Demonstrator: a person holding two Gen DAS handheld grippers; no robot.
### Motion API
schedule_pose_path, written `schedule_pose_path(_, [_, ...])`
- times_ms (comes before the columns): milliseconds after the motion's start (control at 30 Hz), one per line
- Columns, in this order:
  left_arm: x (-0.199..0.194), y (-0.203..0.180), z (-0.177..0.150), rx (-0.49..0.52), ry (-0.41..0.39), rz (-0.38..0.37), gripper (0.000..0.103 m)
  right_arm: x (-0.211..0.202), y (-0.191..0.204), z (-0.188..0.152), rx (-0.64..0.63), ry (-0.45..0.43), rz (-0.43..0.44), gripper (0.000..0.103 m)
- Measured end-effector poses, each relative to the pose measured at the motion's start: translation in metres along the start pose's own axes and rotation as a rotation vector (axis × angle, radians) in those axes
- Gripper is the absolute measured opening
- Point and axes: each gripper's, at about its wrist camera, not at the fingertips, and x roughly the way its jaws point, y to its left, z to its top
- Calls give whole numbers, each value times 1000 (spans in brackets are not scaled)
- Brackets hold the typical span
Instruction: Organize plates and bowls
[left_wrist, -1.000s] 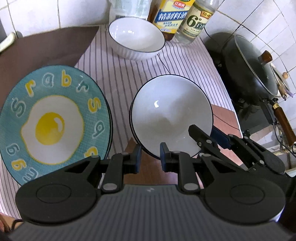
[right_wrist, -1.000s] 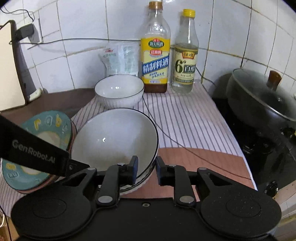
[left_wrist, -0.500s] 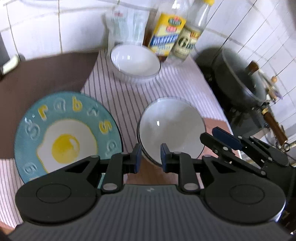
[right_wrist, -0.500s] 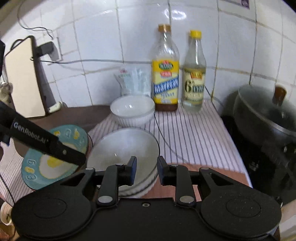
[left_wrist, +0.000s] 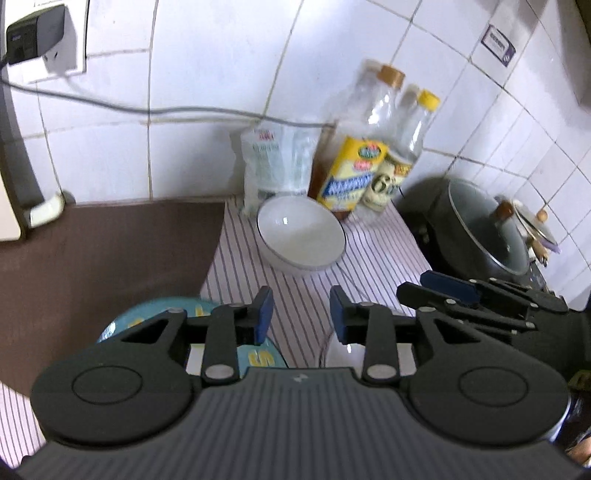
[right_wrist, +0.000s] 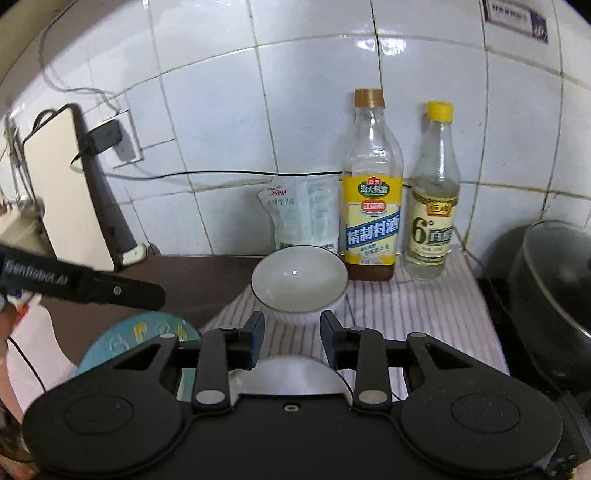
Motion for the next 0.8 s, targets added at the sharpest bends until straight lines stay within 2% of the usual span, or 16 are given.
schedule_pose_path(67, [5, 4, 6, 5, -13, -4, 37, 14, -8, 9, 57, 28, 34, 40])
schedule_pose_path(200, [26, 11, 18, -7, -22, -3, 41, 42, -24, 19, 130, 68, 48, 42])
schedule_pose_path(333, [57, 13, 27, 5, -20, 32, 44, 74, -41, 25, 173, 127, 24, 42])
schedule_pose_path(633, [122, 19, 38, -13, 30, 56, 45, 123, -62, 29, 257, 216, -39, 42])
schedule_pose_path(800, [150, 28, 39, -27, 89, 72, 45, 140, -65, 30, 276, 240, -61, 42])
